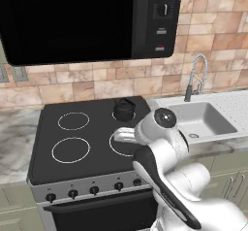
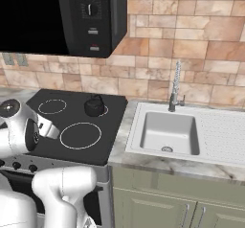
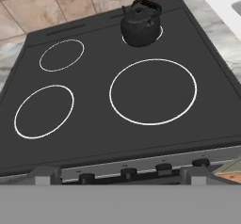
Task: The kettle is done boiling. Turn off the stove, then wait for 300 timesteps before moving the kettle to the dining table.
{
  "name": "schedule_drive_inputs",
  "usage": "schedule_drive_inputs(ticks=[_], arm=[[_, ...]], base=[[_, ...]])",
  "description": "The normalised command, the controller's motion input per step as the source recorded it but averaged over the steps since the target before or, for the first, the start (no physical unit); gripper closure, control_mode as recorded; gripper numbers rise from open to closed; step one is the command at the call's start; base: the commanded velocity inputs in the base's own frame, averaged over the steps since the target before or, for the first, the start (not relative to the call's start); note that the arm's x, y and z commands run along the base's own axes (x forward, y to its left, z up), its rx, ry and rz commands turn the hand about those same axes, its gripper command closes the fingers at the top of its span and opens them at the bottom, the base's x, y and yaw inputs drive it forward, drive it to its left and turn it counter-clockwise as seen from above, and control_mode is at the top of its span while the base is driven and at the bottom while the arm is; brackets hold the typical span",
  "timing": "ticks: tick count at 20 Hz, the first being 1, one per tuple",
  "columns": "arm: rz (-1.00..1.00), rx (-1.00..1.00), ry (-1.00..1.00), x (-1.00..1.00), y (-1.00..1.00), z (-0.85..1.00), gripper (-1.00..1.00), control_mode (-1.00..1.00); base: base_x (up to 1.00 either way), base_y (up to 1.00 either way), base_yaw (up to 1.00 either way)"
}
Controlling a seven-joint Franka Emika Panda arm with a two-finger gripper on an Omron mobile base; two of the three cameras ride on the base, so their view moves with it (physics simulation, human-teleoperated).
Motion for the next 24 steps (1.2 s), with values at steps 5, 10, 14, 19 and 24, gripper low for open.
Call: schedule_drive_inputs(ticks=[5,10,14,19,24], arm=[[0.03,0.07,0.0,0.0,-0.43,0.05,-1.0,-1.0],[0.01,0.1,0.0,0.04,-0.28,0.0,-1.0,-1.0],[0.01,0.1,0.01,0.11,-0.31,0.01,-1.0,-1.0],[0.01,0.08,0.01,0.13,-0.2,0.0,-1.0,-1.0],[0.0,0.05,0.01,0.2,-0.13,0.0,-1.0,-1.0]], base=[[0.0,0.0,0.0],[0.0,0.0,0.0],[0.0,0.0,0.0],[0.0,0.0,0.0],[0.0,0.0,0.0]])
